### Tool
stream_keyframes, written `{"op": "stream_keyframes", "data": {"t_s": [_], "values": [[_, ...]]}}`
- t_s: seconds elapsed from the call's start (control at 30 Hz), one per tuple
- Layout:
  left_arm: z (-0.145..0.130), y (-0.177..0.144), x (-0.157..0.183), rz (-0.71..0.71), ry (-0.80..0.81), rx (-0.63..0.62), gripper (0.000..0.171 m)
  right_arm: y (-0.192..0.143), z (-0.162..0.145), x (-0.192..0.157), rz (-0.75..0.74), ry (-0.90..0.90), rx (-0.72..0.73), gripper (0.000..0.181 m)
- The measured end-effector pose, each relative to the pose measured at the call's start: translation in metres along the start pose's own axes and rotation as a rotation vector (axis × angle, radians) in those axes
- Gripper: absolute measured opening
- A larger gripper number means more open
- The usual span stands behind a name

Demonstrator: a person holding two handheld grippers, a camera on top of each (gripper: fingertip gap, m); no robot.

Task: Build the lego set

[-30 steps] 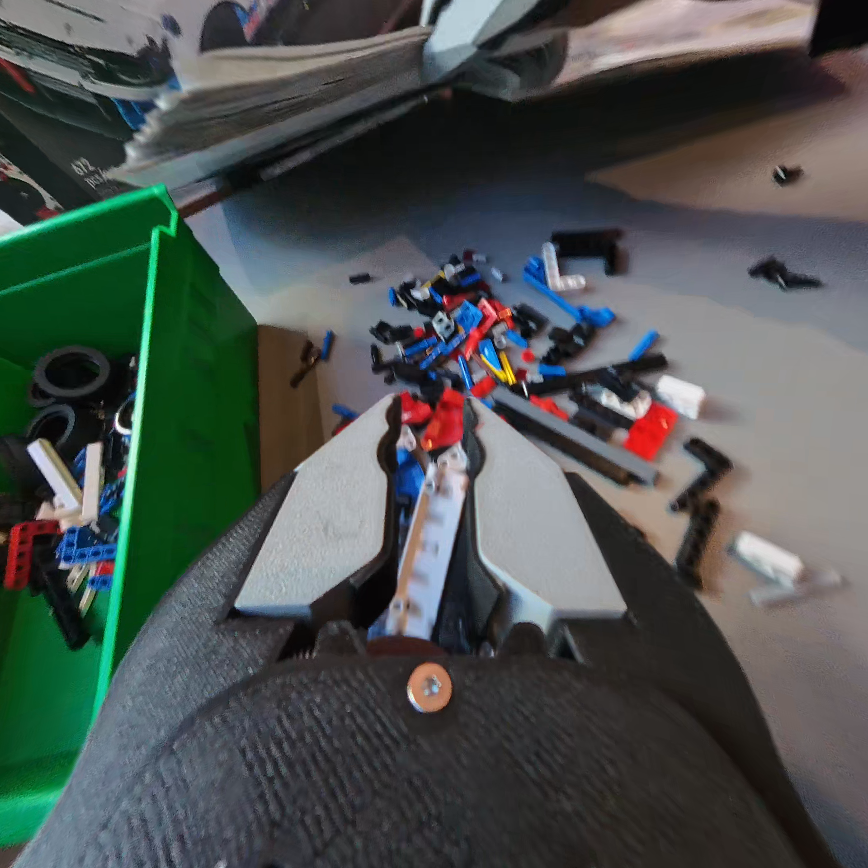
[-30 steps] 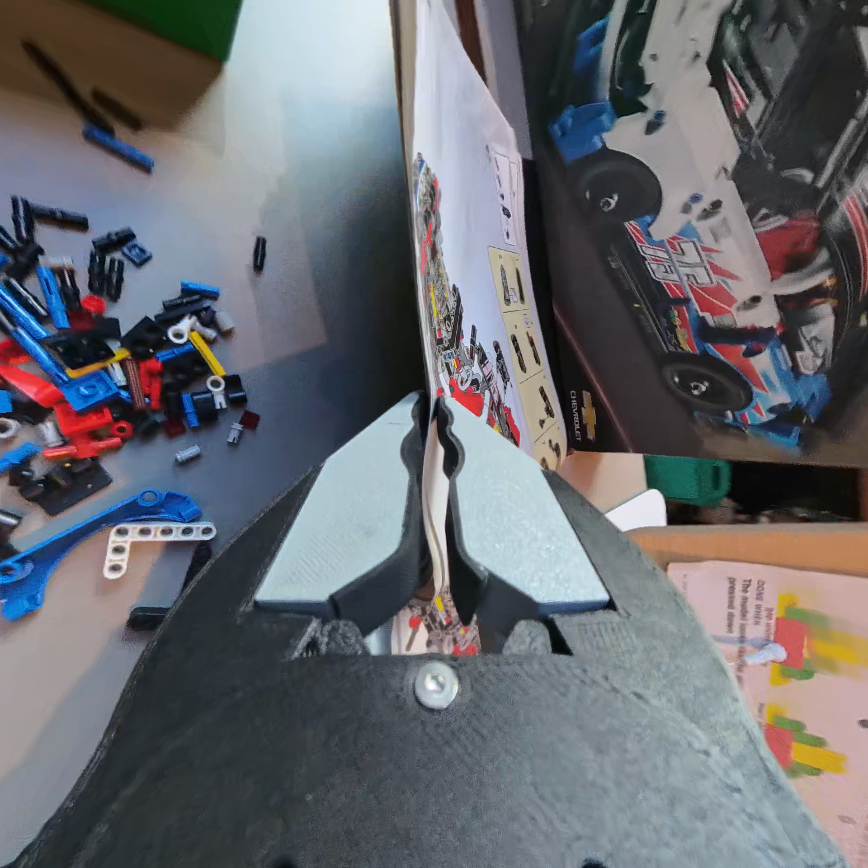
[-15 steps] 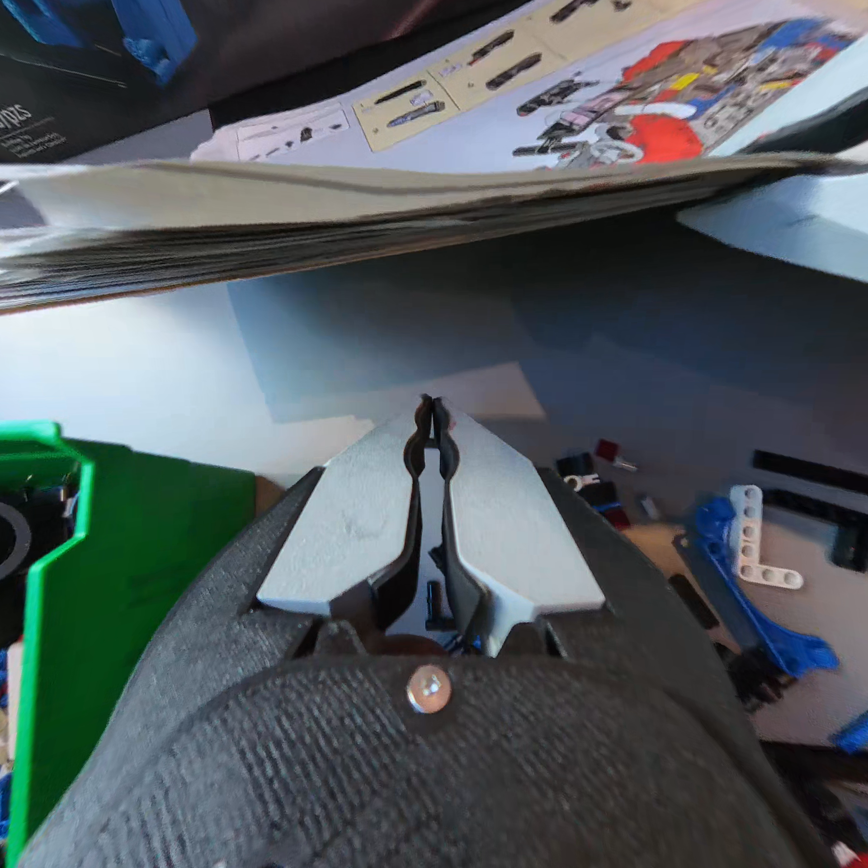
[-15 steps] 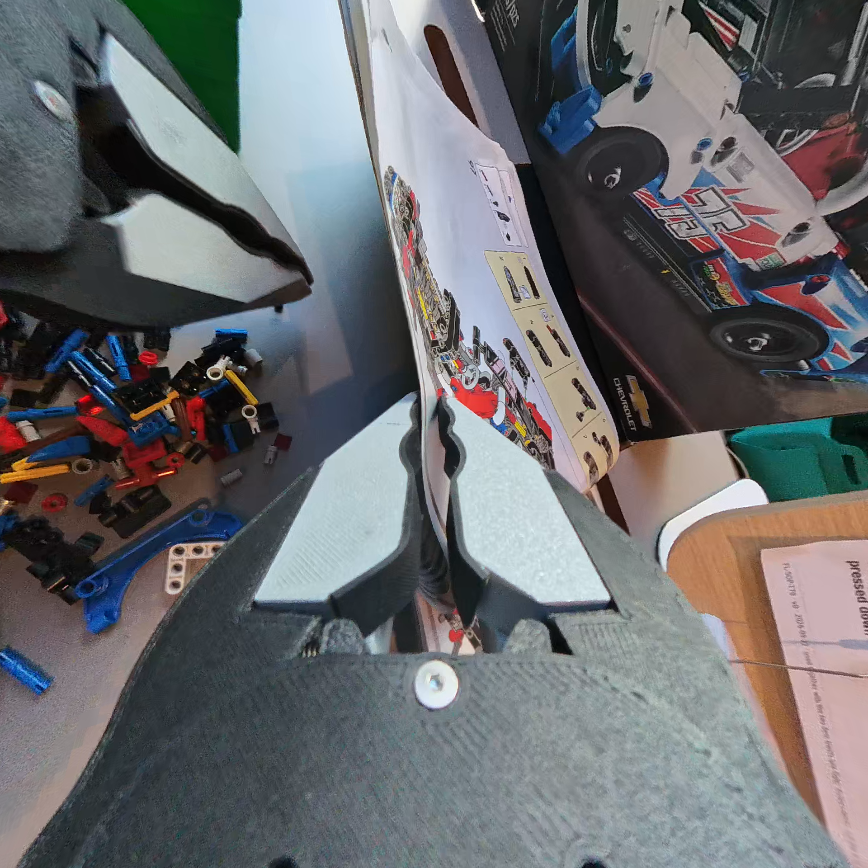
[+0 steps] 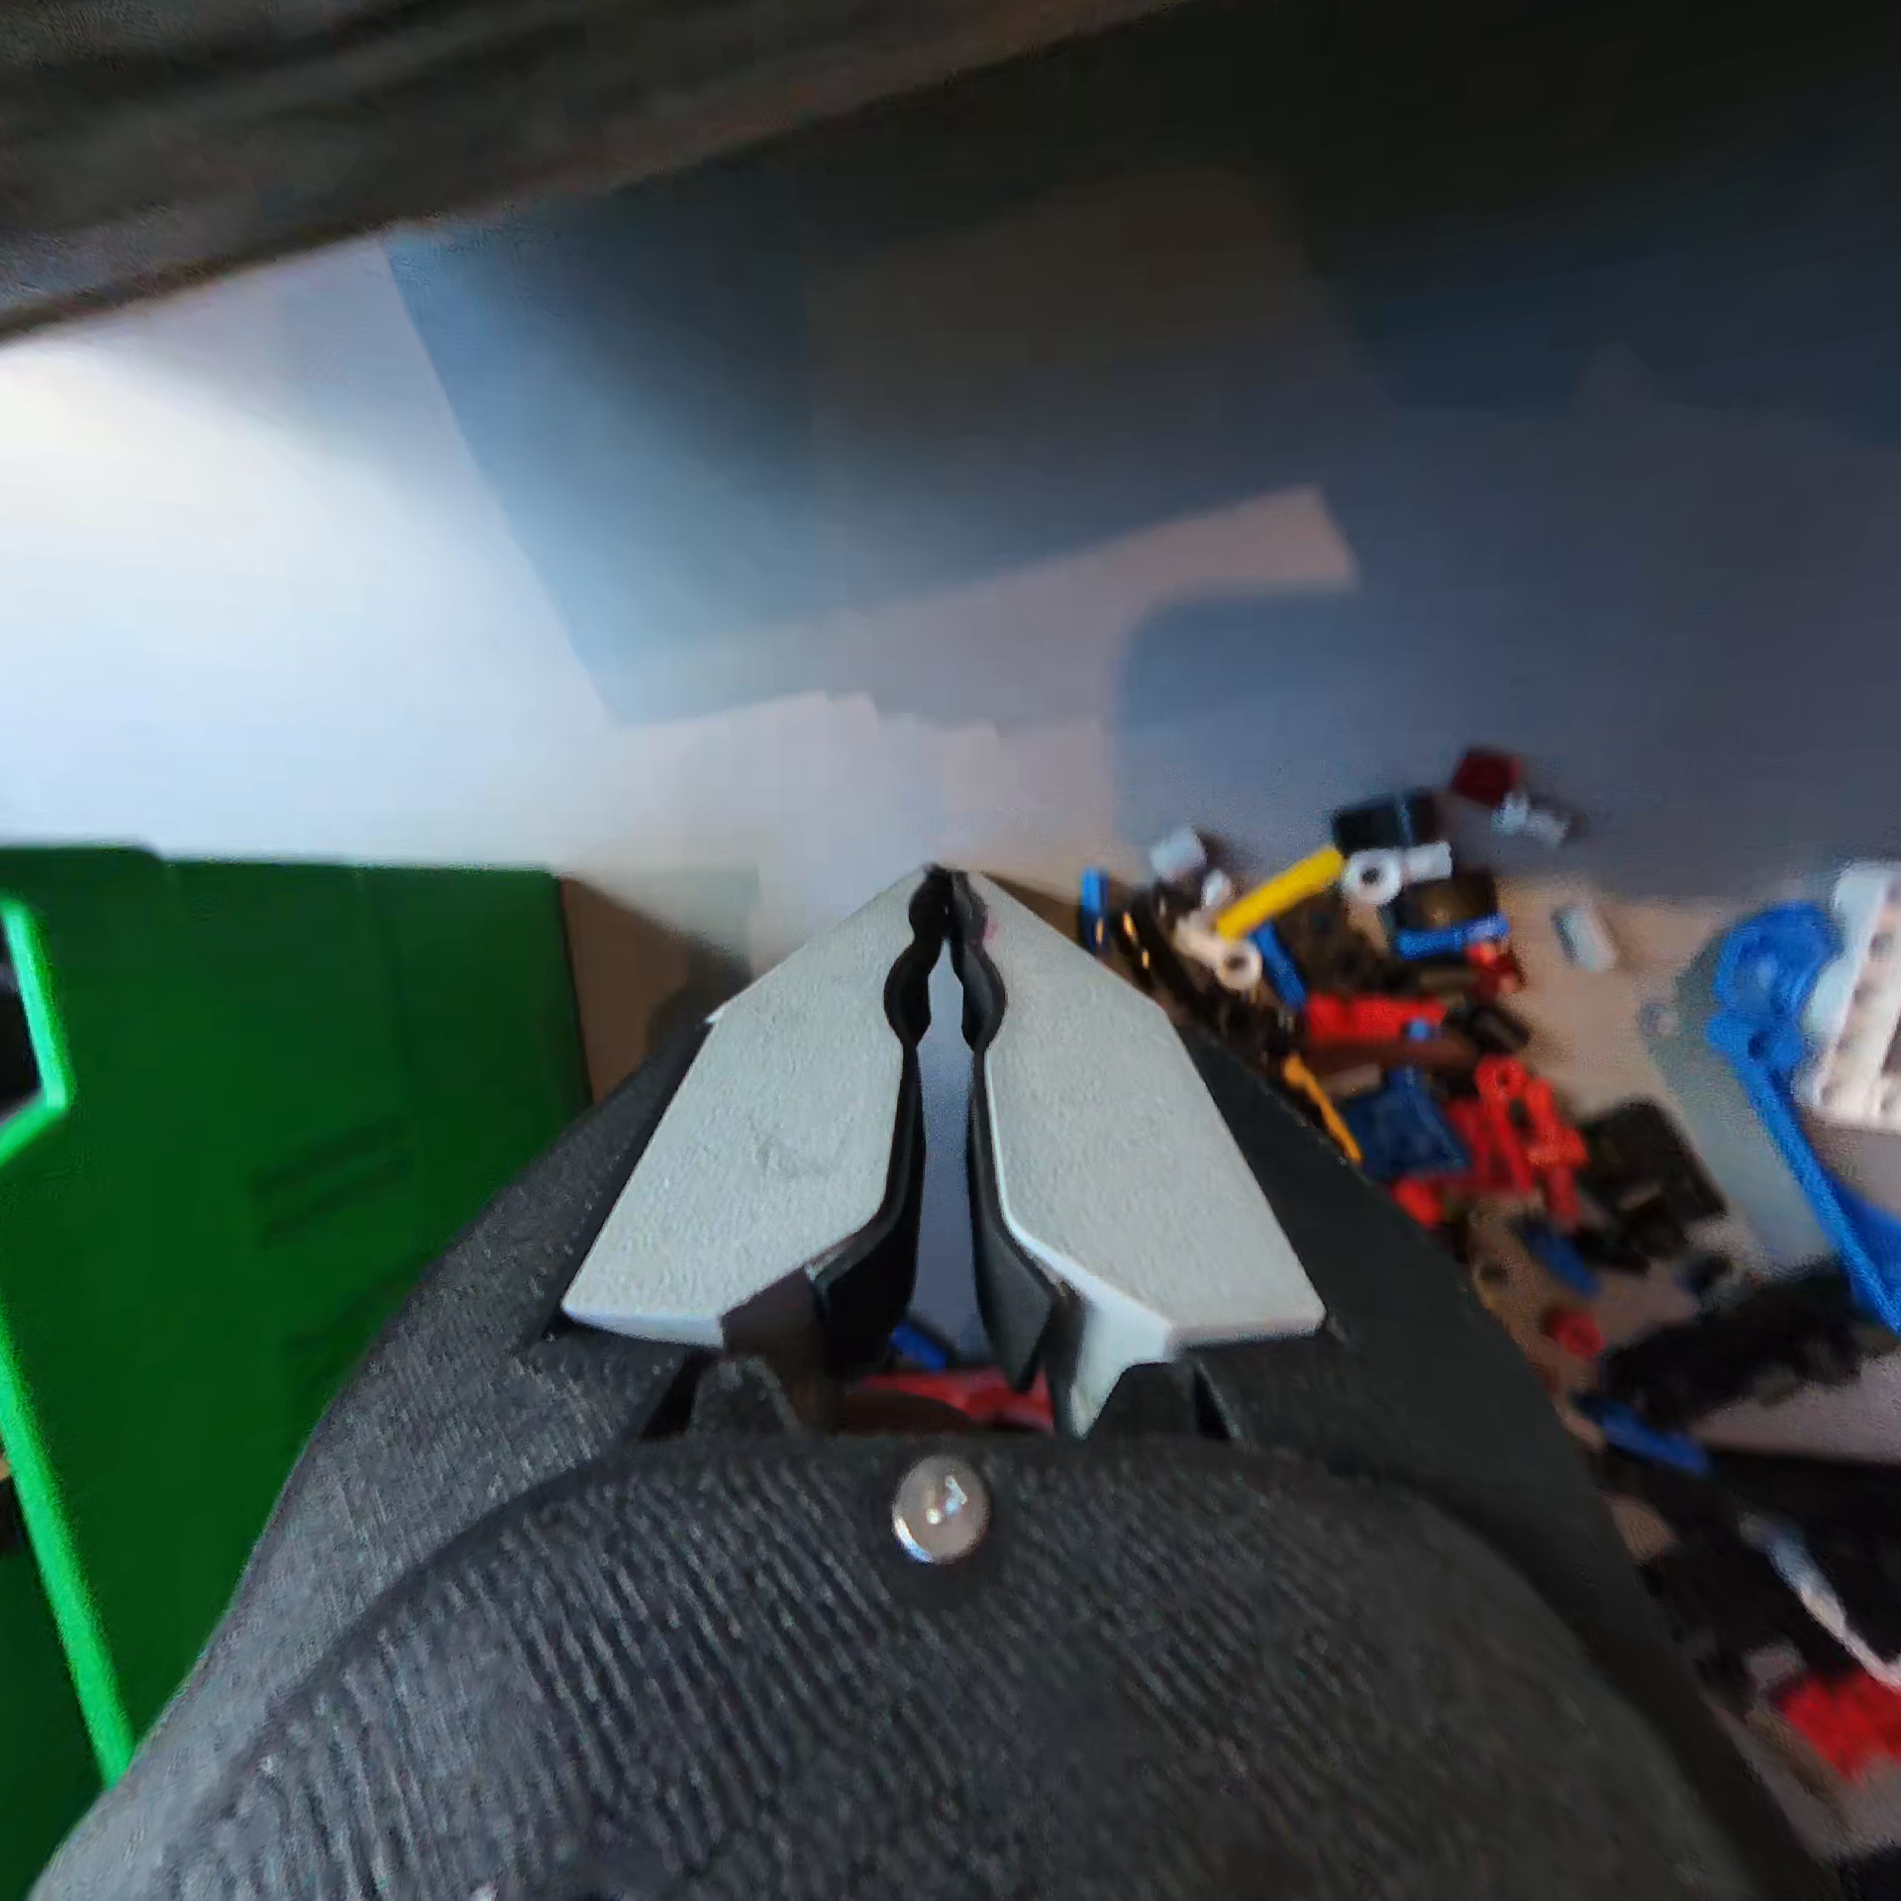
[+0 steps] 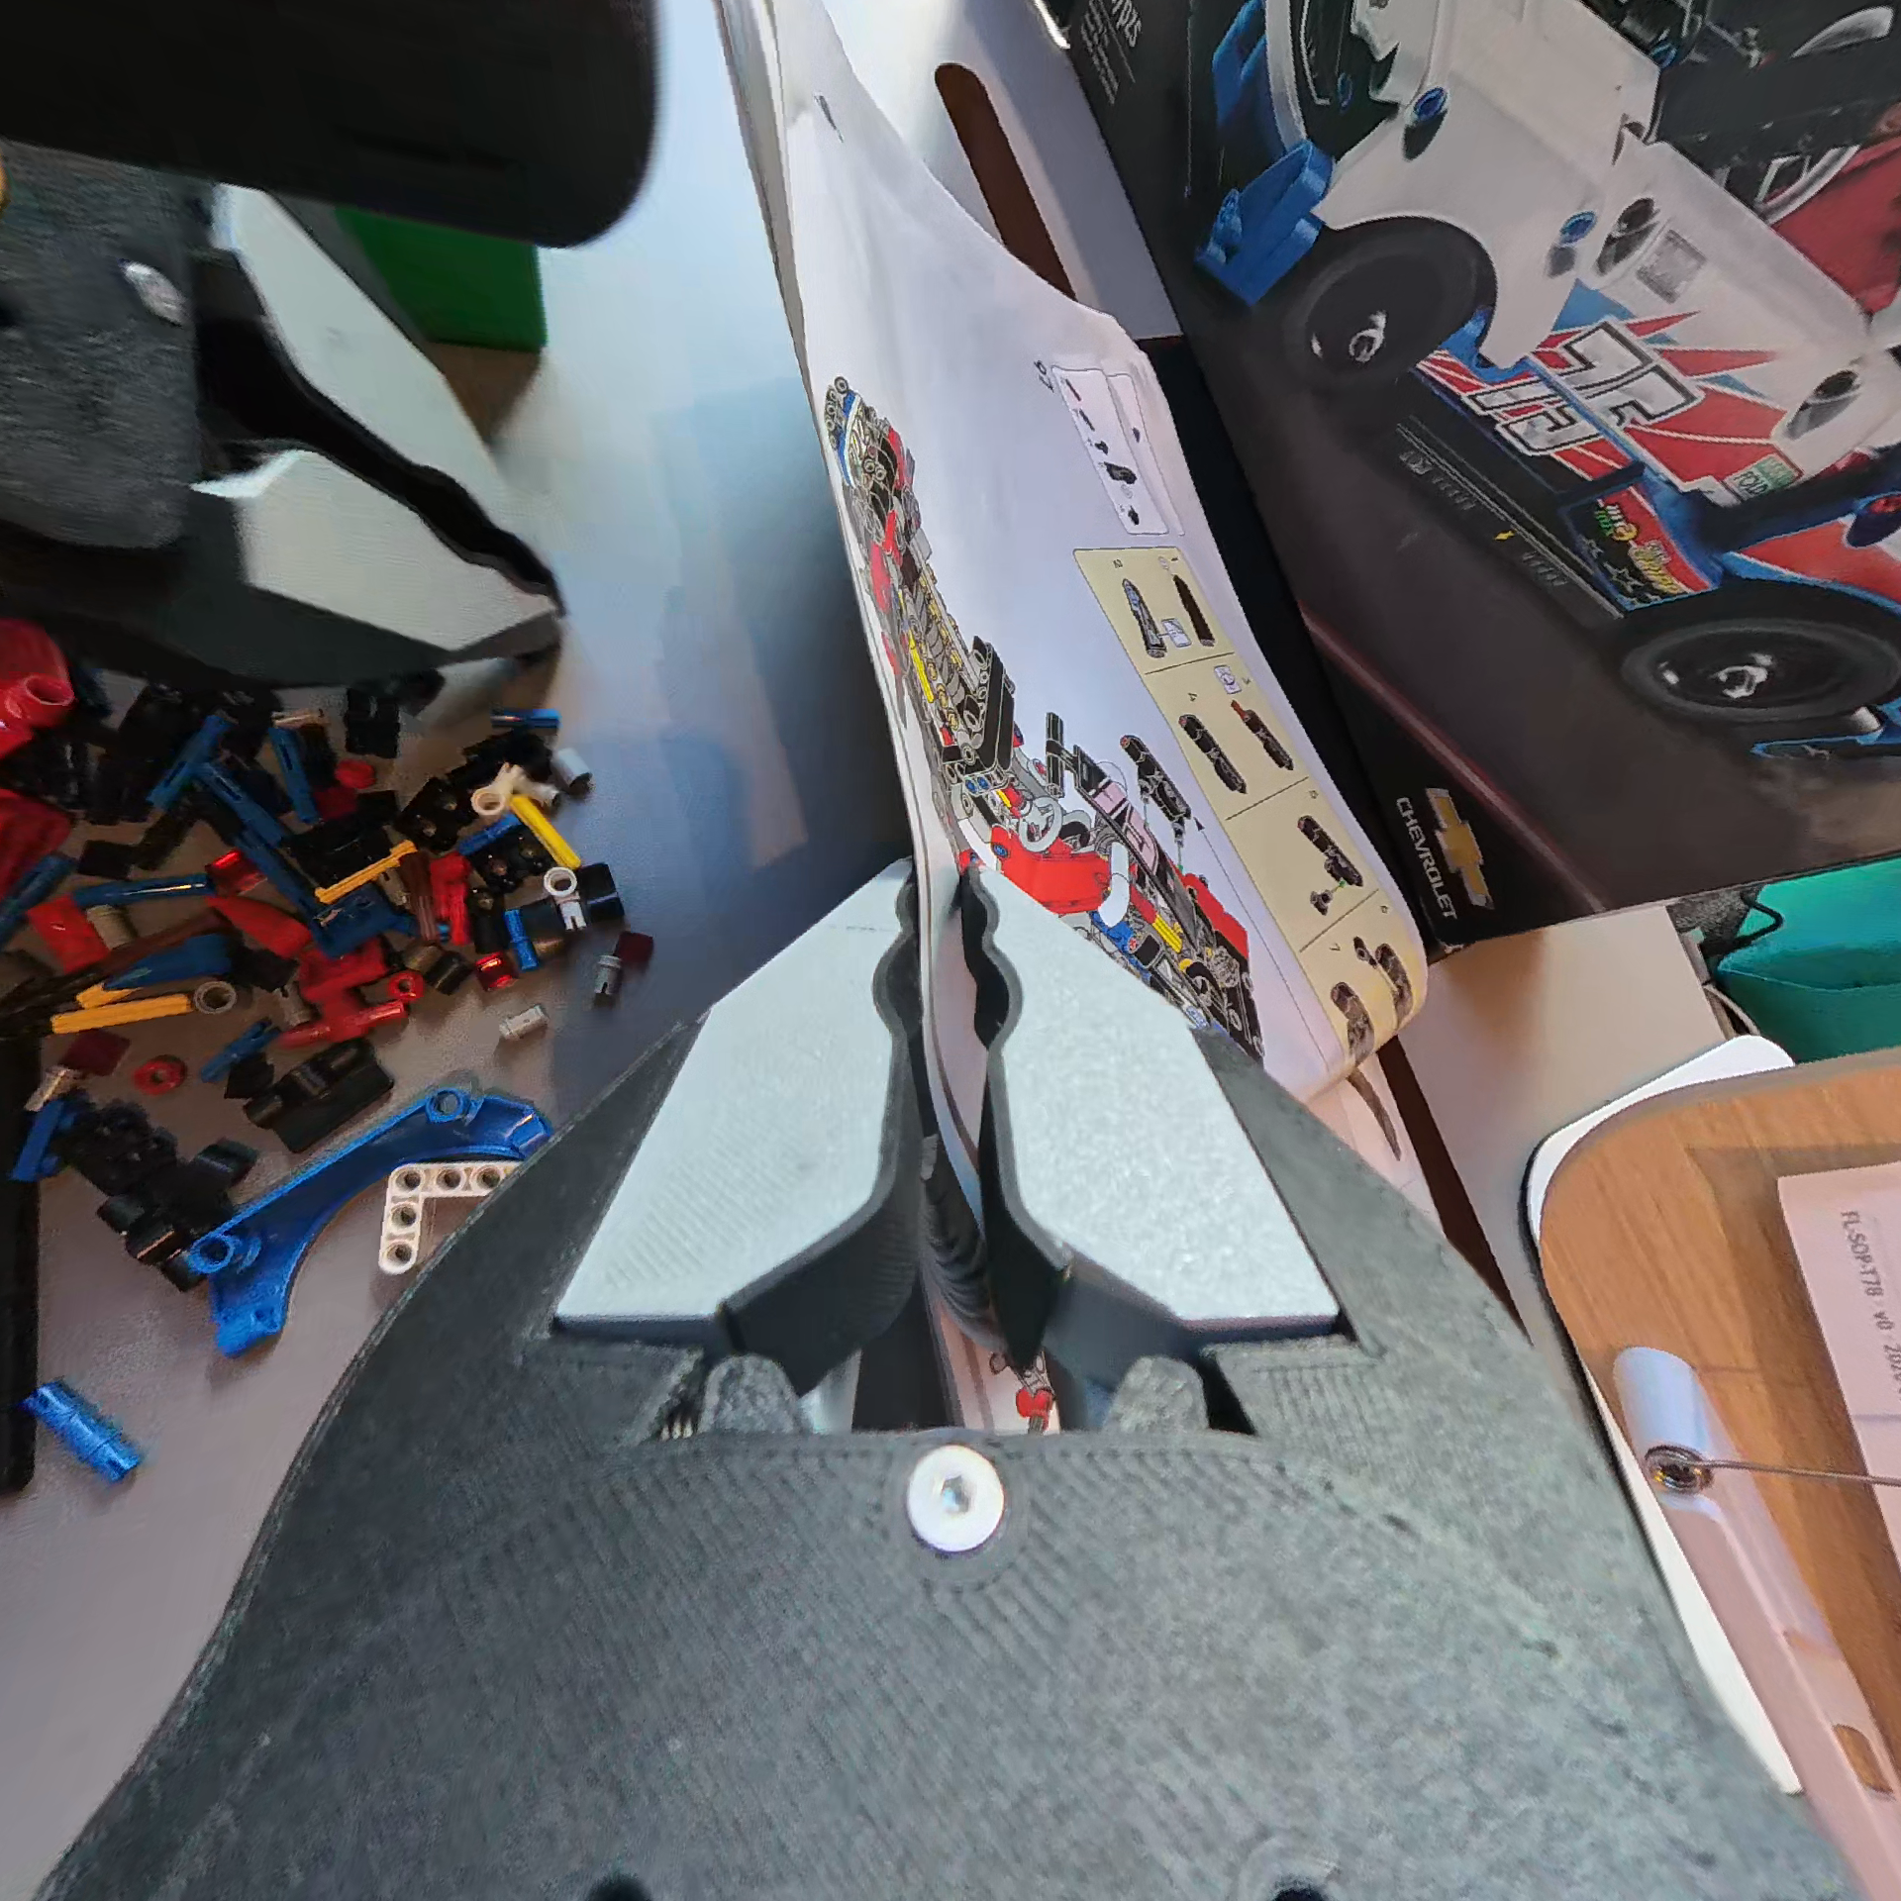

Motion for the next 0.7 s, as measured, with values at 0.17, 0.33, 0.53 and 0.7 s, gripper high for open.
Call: {"op": "stream_keyframes", "data": {"t_s": [0.17, 0.33, 0.53, 0.7], "values": [[-0.046, -0.043, 0.018, -0.09, 0.052, -0.071, 0.0, 0.002, -0.006, -0.012, 0.061, 0.0, -0.023, 0.003], [-0.067, -0.094, 0.031, -0.141, 0.043, 0.06, 0.0, 0.022, -0.022, -0.037, 0.176, -0.049, -0.097, 0.006], [-0.082, -0.137, 0.061, -0.235, 0.013, 0.199, 0.0, 0.004, -0.016, -0.054, 0.308, 0.015, -0.063, 0.031], [-0.094, -0.167, 0.11, -0.379, 0.099, 0.346, 0.002, -0.129, -0.025, -0.052, 0.366, 0.041, -0.059, 0.031]]}}
Point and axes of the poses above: each gripper's, where its closed fingertips meet, y out along the fingers, z out of its top, x = y × z across the jaws, the point moved 5 cm from there along -y, back along the fingers, and after that the axes turned 5 degrees about -y, right-handed, at the moved point
